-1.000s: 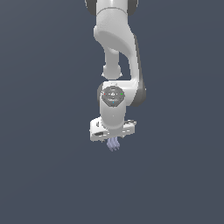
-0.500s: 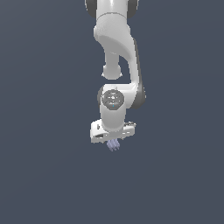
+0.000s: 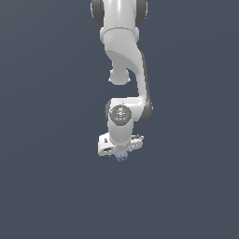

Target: Pick up the object and move it to a goal position.

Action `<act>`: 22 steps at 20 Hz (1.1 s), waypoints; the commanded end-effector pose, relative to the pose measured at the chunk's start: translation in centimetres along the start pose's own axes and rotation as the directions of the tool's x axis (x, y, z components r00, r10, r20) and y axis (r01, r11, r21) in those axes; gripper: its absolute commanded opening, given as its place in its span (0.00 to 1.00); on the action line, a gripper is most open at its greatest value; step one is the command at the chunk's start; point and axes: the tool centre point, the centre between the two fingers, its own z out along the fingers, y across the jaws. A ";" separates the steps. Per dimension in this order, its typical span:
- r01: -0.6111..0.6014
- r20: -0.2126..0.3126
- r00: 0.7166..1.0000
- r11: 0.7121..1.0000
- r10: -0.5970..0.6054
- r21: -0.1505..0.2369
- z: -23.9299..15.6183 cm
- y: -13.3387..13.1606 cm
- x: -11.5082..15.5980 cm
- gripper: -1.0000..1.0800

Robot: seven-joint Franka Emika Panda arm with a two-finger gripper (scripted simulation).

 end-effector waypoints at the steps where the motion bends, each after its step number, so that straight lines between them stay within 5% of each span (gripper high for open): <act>1: 0.000 -0.002 1.000 1.000 0.000 0.000 0.0 0.0 0.1 0.96; 2: 0.000 -0.002 1.000 1.000 0.000 0.000 0.0 0.0 0.1 0.00; 15: 0.000 -0.002 1.000 1.000 0.000 0.000 0.0 0.3 -0.1 0.00; 22: 0.000 -0.002 1.000 1.000 0.000 0.000 -0.7 3.0 -1.9 0.00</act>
